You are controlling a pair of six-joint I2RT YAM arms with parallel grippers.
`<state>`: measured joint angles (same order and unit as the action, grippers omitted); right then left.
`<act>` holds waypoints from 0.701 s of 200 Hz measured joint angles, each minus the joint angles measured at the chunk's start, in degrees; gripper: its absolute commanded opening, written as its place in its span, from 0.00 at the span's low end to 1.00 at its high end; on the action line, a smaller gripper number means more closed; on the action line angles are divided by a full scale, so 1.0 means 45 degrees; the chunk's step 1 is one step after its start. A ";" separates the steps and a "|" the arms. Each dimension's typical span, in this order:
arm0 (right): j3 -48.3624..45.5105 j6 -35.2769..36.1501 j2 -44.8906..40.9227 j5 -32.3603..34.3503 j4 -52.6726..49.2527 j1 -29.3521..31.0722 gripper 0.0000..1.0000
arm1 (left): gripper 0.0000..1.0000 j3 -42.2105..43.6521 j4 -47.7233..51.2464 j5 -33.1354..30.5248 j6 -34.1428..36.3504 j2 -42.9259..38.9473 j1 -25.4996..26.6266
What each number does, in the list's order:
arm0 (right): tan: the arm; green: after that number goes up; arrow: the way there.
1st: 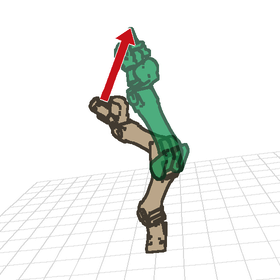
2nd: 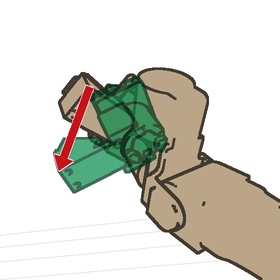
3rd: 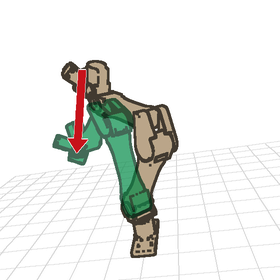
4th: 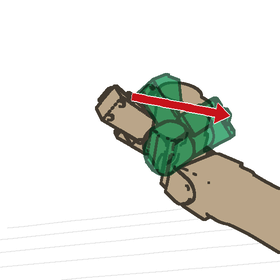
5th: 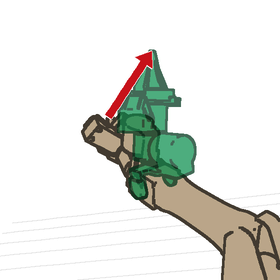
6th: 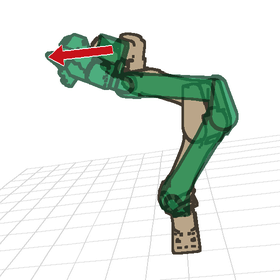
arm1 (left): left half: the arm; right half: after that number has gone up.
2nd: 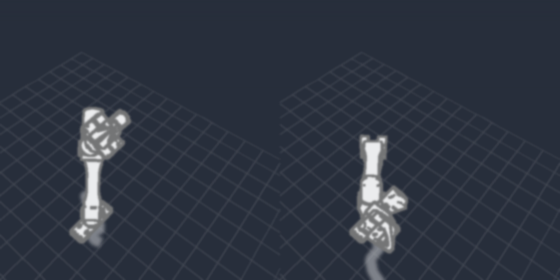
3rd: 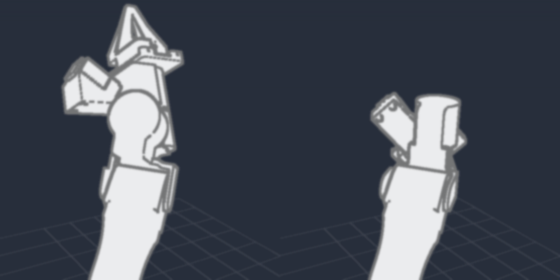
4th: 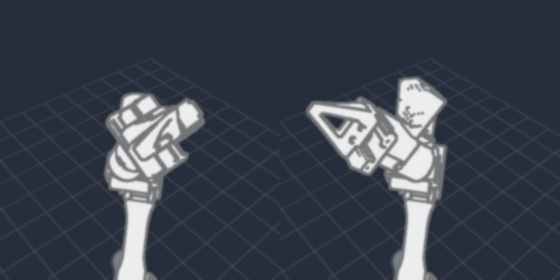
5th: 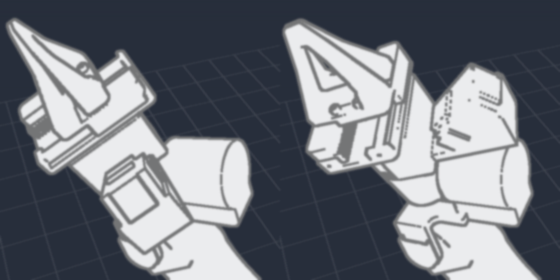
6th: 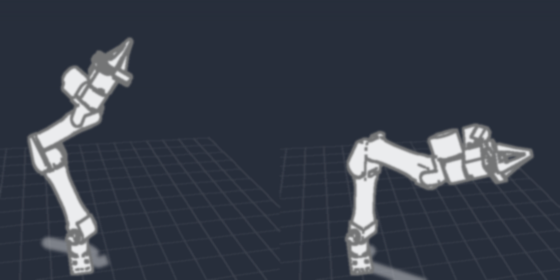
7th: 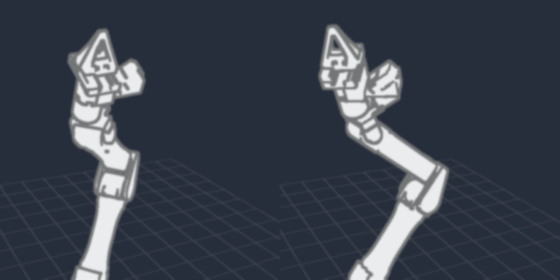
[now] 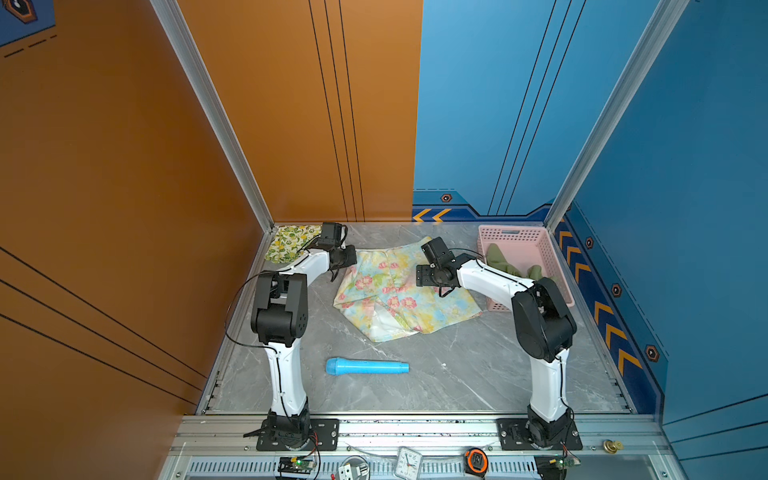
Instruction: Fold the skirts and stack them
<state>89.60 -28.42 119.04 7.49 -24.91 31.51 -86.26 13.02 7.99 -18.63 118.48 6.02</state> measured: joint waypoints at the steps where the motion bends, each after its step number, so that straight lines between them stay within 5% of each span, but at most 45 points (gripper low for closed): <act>1: 0.0097 0.0000 0.0121 0.0005 0.0010 -0.0005 0.82 | 0.01 0.0000 0.0000 0.0010 -0.0010 0.0000 0.0000; 45: 0.1642 -0.0044 0.2123 0.0175 -0.0034 -0.0194 0.75 | 0.00 -0.0053 0.0015 0.0505 -0.0267 0.0000 -0.0384; 97: 0.3206 0.0010 0.3152 0.0112 -0.0146 -0.0631 0.43 | 0.00 -0.0612 0.0005 0.0923 -0.0457 0.0010 -0.0801; 140: 0.6955 0.0102 0.5479 -0.0257 -0.0452 -0.1117 0.48 | 0.00 -0.0646 0.0024 0.1209 -0.0559 0.0010 -0.0850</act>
<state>120.90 -27.97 143.70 6.33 -26.94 26.48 -89.17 13.13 13.43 -21.15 118.52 2.20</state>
